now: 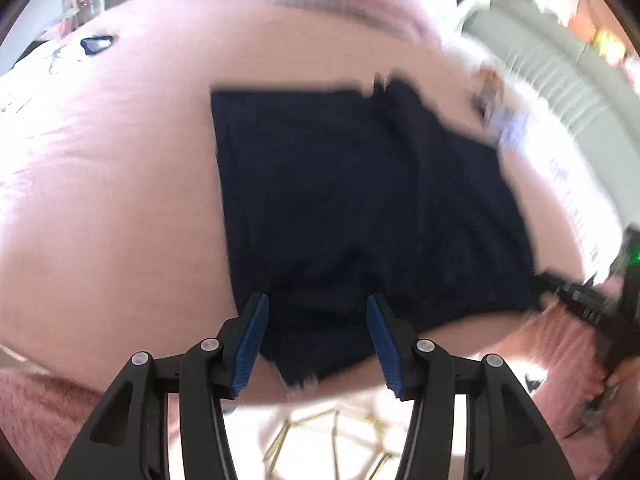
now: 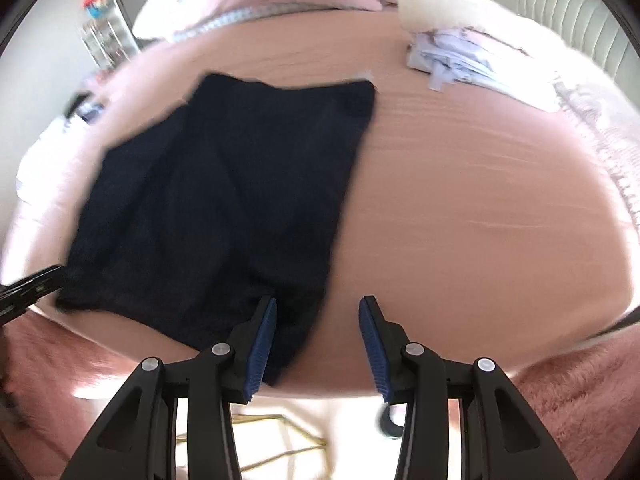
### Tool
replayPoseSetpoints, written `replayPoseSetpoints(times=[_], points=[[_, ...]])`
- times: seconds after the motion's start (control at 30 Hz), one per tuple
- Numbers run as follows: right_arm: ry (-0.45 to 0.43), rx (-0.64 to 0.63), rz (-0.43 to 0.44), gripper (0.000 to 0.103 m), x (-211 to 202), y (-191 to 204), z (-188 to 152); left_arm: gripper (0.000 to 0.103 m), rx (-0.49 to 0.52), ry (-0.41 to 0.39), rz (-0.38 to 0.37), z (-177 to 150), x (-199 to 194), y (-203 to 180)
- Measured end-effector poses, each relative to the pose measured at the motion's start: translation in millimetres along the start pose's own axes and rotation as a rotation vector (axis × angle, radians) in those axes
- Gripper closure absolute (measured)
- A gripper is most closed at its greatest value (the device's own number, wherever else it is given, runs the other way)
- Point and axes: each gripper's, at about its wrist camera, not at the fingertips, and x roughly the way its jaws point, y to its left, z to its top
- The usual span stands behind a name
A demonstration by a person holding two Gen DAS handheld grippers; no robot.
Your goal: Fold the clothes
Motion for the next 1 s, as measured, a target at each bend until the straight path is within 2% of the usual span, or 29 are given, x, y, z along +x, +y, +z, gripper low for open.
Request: replayPoseSetpoints(times=[0.07, 0.13, 0.2, 0.27, 0.37, 0.47, 0.5, 0.53, 0.6, 0.63, 0.7, 0.87, 1.0], points=[[-0.008, -0.030, 0.047, 0.061, -5, 3, 18, 0.055, -0.046, -0.031, 0.004, 25, 4, 19], [-0.028, -0.079, 0.033, 0.061, -8, 10, 39, 0.055, -0.104, -0.062, -0.007, 49, 12, 44], [-0.037, -0.124, 0.042, 0.061, -7, 22, 63, 0.055, -0.158, -0.080, -0.051, 75, 27, 70], [-0.039, -0.160, 0.063, 0.061, -5, 36, 84, 0.055, -0.196, -0.081, -0.081, 101, 48, 87], [-0.057, -0.219, 0.067, 0.061, 15, 61, 118, 0.055, -0.204, -0.062, -0.110, 128, 80, 94], [-0.058, -0.247, 0.058, 0.061, 49, 81, 145, 0.055, -0.173, -0.056, -0.114, 135, 95, 94], [-0.054, -0.243, 0.058, 0.061, 63, 85, 153, 0.062, -0.168, -0.062, -0.100, 133, 94, 96], [-0.049, -0.237, 0.057, 0.061, 77, 88, 161, 0.079, -0.165, -0.071, -0.080, 128, 91, 99], [-0.025, -0.203, 0.045, 0.061, 100, 88, 173, 0.094, -0.162, -0.084, -0.054, 123, 87, 103], [-0.014, -0.188, 0.034, 0.061, 108, 86, 176, 0.097, -0.163, -0.087, -0.050, 122, 86, 103], [0.003, -0.159, 0.010, 0.061, 120, 82, 180, 0.100, -0.164, -0.093, -0.043, 120, 86, 104], [0.016, -0.109, -0.097, 0.061, 130, 63, 176, 0.100, -0.167, -0.107, -0.024, 117, 84, 106], [0.011, -0.120, -0.128, 0.061, 129, 55, 173, 0.098, -0.169, -0.119, -0.009, 114, 83, 108]])
